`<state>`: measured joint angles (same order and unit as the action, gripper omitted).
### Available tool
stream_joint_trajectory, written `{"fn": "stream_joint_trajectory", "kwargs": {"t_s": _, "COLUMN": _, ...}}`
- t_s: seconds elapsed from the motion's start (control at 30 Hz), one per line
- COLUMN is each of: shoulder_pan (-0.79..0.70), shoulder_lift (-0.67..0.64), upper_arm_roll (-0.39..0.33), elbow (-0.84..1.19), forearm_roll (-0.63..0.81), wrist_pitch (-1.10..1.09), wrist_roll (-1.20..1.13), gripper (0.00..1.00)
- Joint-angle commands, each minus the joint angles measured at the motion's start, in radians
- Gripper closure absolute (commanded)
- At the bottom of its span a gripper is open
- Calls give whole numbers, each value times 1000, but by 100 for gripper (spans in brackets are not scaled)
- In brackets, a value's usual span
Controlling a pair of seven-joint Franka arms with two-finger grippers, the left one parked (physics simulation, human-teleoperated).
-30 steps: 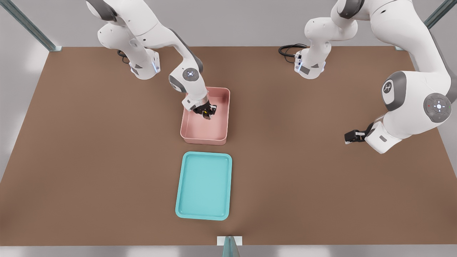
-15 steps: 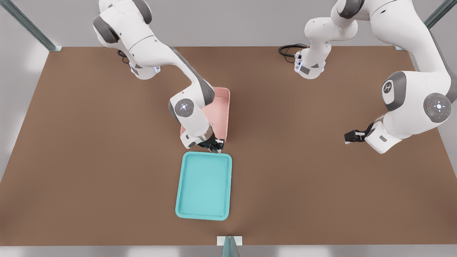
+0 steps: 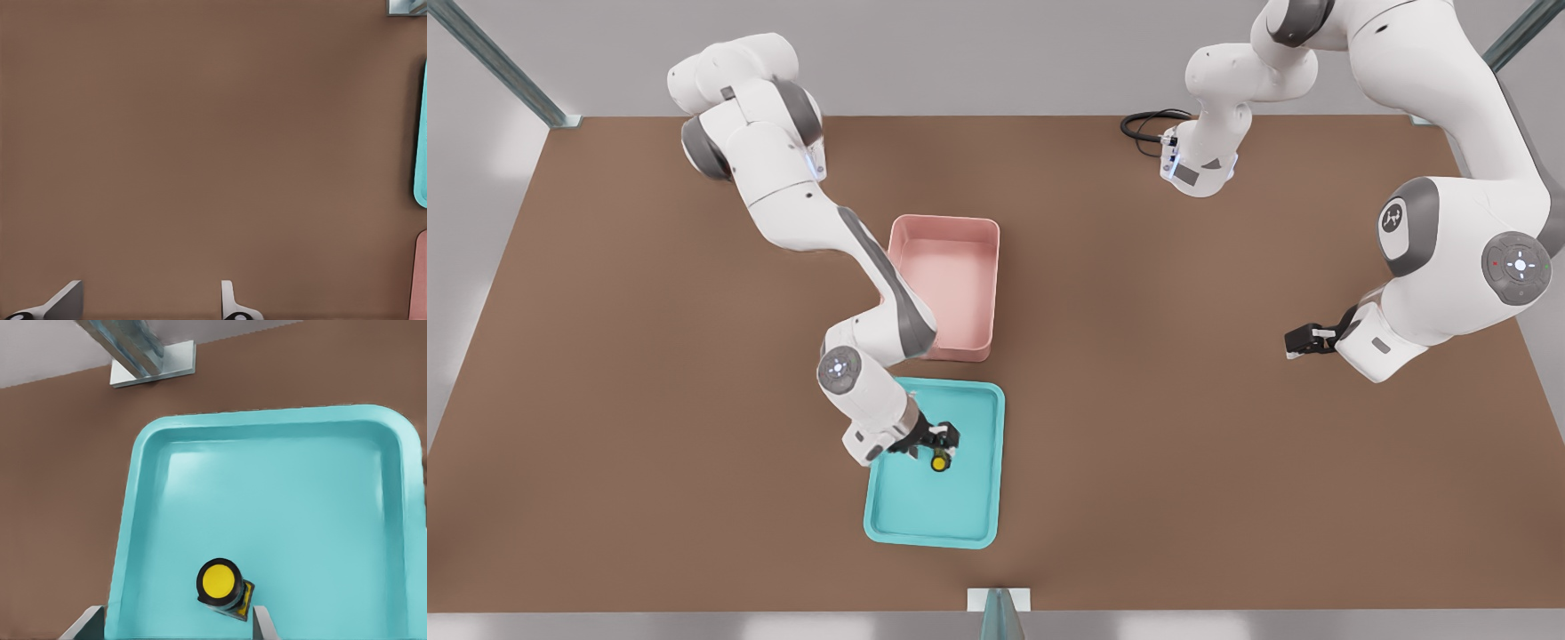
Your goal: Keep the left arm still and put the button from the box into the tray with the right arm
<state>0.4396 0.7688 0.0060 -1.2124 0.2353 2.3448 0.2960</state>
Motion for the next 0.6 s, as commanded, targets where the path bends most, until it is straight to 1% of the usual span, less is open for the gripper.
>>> {"fn": "stream_joint_trajectory", "kwargs": {"t_s": 0.0, "shoulder_pan": -76, "shoulder_lift": -247, "upper_arm_roll": -11, "elbow": -58, "forearm_roll": -238, "wrist_pitch": -453, "wrist_roll": -377, "gripper": 0}}
{"fn": "stream_joint_trajectory", "kwargs": {"t_s": 0.03, "shoulder_pan": -179, "shoulder_lift": -431, "upper_arm_roll": -11, "elbow": -214, "forearm_roll": -286, "wrist_pitch": -532, "wrist_roll": -379, "gripper": 0}}
{"fn": "stream_joint_trajectory", "kwargs": {"t_s": 0.07, "shoulder_pan": -240, "shoulder_lift": -563, "upper_arm_roll": -11, "elbow": -320, "forearm_roll": -284, "wrist_pitch": -524, "wrist_roll": -377, "gripper": 0}}
{"fn": "stream_joint_trajectory", "kwargs": {"t_s": 0.13, "shoulder_pan": -251, "shoulder_lift": -750, "upper_arm_roll": -75, "elbow": -424, "forearm_roll": -283, "wrist_pitch": -484, "wrist_roll": -362, "gripper": 0}}
{"fn": "stream_joint_trajectory", "kwargs": {"t_s": 0.17, "shoulder_pan": -245, "shoulder_lift": -799, "upper_arm_roll": -104, "elbow": -451, "forearm_roll": -280, "wrist_pitch": -509, "wrist_roll": -328, "gripper": 0}}
{"fn": "stream_joint_trajectory", "kwargs": {"t_s": 0.2, "shoulder_pan": -246, "shoulder_lift": -790, "upper_arm_roll": -103, "elbow": -359, "forearm_roll": -223, "wrist_pitch": -660, "wrist_roll": -324, "gripper": 0}}
{"fn": "stream_joint_trajectory", "kwargs": {"t_s": 0.23, "shoulder_pan": -249, "shoulder_lift": -752, "upper_arm_roll": -104, "elbow": -297, "forearm_roll": -223, "wrist_pitch": -708, "wrist_roll": -327, "gripper": 0}}
{"fn": "stream_joint_trajectory", "kwargs": {"t_s": 0.27, "shoulder_pan": -248, "shoulder_lift": -683, "upper_arm_roll": -109, "elbow": -217, "forearm_roll": -226, "wrist_pitch": -742, "wrist_roll": -331, "gripper": 0}}
{"fn": "stream_joint_trajectory", "kwargs": {"t_s": 0.3, "shoulder_pan": -246, "shoulder_lift": -530, "upper_arm_roll": -138, "elbow": -47, "forearm_roll": -223, "wrist_pitch": -814, "wrist_roll": -336, "gripper": 0}}
{"fn": "stream_joint_trajectory", "kwargs": {"t_s": 0.33, "shoulder_pan": -246, "shoulder_lift": -480, "upper_arm_roll": -141, "elbow": 22, "forearm_roll": -221, "wrist_pitch": -842, "wrist_roll": -350, "gripper": 0}}
{"fn": "stream_joint_trajectory", "kwargs": {"t_s": 0.57, "shoulder_pan": -246, "shoulder_lift": -476, "upper_arm_roll": -135, "elbow": 25, "forearm_roll": -221, "wrist_pitch": -838, "wrist_roll": -350, "gripper": 0}}
